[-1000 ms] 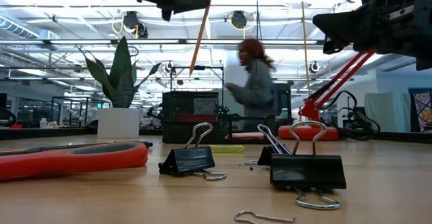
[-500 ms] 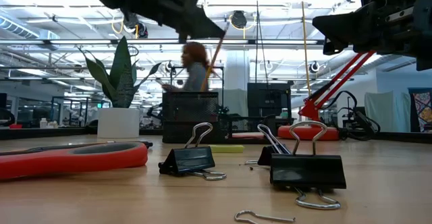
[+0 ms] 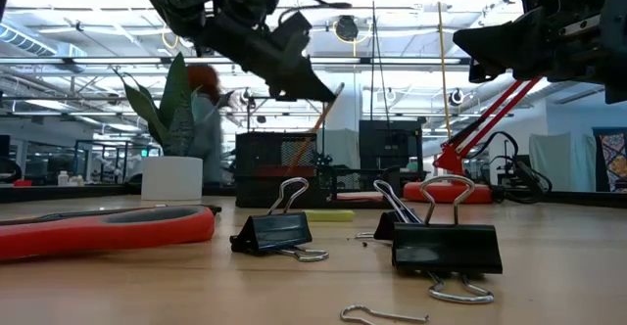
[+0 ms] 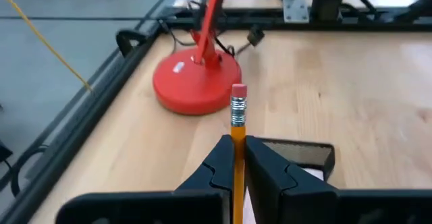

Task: Pick and place office supplies into organizer
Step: Put the orange pencil into the black desk organizer

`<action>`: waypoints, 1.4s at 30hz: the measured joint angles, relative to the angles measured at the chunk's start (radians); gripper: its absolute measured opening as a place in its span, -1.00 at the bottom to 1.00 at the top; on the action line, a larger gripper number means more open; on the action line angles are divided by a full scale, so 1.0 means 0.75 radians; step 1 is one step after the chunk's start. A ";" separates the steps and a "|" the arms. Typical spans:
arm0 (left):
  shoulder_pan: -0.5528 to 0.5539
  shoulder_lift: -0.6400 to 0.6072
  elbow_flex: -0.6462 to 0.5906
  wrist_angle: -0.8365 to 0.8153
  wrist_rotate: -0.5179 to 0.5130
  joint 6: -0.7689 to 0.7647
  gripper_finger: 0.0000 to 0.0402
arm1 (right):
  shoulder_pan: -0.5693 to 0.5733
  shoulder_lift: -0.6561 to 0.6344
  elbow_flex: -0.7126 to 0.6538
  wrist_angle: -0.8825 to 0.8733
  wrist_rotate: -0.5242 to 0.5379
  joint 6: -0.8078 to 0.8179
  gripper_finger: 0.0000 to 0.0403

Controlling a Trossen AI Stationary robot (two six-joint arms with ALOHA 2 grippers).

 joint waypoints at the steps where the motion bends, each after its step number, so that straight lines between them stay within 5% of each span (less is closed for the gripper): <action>1: -0.002 0.008 0.000 -0.002 -0.002 0.002 -0.88 | 0.000 0.000 0.000 0.001 0.000 0.000 -0.98; 26: -0.003 0.025 0.000 -0.130 -0.038 0.011 -0.87 | 0.000 0.000 0.000 0.001 0.000 0.004 -0.98; 42: -0.016 -0.012 -0.002 -0.075 -0.032 -0.011 -0.27 | 0.000 0.000 0.000 0.001 0.000 0.005 -0.98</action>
